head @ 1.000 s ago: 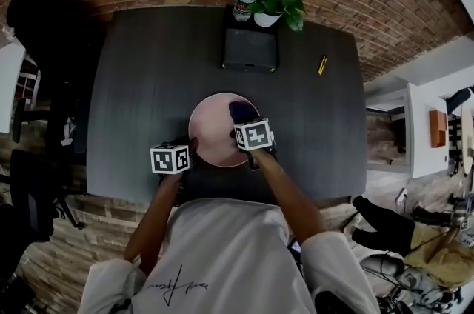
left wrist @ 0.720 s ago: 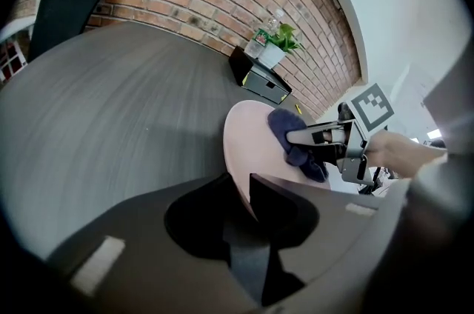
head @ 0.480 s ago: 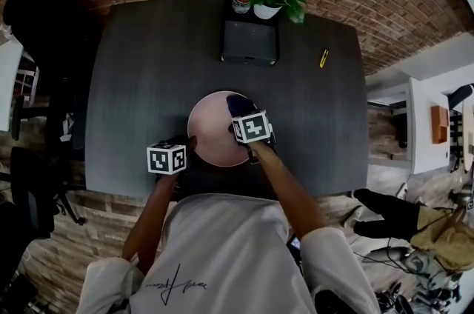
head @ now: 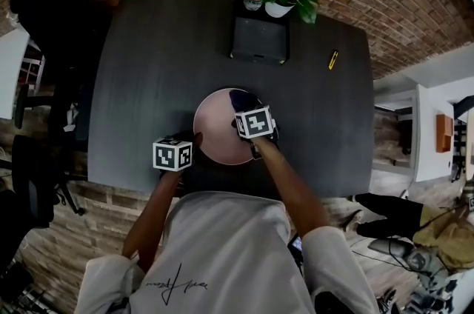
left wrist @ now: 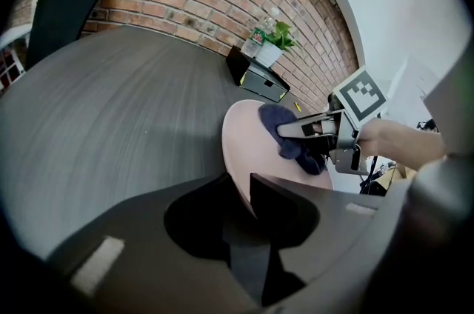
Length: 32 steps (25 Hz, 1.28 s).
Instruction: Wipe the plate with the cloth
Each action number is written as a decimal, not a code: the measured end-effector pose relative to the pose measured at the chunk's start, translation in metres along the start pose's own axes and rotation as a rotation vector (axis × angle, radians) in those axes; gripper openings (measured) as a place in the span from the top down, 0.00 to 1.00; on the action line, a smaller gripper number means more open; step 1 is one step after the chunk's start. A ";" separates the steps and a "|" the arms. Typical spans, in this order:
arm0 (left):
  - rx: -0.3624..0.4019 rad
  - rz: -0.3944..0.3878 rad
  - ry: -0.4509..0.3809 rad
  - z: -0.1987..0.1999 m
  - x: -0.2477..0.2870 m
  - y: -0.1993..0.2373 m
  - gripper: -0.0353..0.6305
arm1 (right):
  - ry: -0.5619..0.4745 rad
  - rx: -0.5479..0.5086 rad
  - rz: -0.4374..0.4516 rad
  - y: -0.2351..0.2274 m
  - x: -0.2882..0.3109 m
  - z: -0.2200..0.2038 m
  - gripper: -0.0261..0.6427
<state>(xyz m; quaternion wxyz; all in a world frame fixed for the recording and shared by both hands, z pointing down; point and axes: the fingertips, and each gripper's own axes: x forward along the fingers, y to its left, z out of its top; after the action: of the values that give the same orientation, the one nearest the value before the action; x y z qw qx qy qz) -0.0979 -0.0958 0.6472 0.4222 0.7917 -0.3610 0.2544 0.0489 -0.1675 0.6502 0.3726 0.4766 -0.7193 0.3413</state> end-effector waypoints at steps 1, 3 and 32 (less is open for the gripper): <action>0.000 0.001 0.002 -0.001 0.000 0.000 0.79 | 0.000 -0.001 0.002 0.001 0.000 0.000 0.81; 0.005 0.002 0.005 -0.002 -0.001 -0.001 0.79 | -0.001 -0.004 0.006 0.003 0.002 0.000 0.81; 0.048 0.001 0.010 -0.002 -0.002 -0.003 0.78 | 0.002 -0.142 0.048 0.038 0.016 0.017 0.81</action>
<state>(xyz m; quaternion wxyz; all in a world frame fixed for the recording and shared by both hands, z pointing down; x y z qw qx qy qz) -0.0966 -0.0924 0.6457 0.4049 0.8000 -0.3531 0.2672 0.0048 -0.1774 0.6506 0.3978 0.4312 -0.7527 0.2989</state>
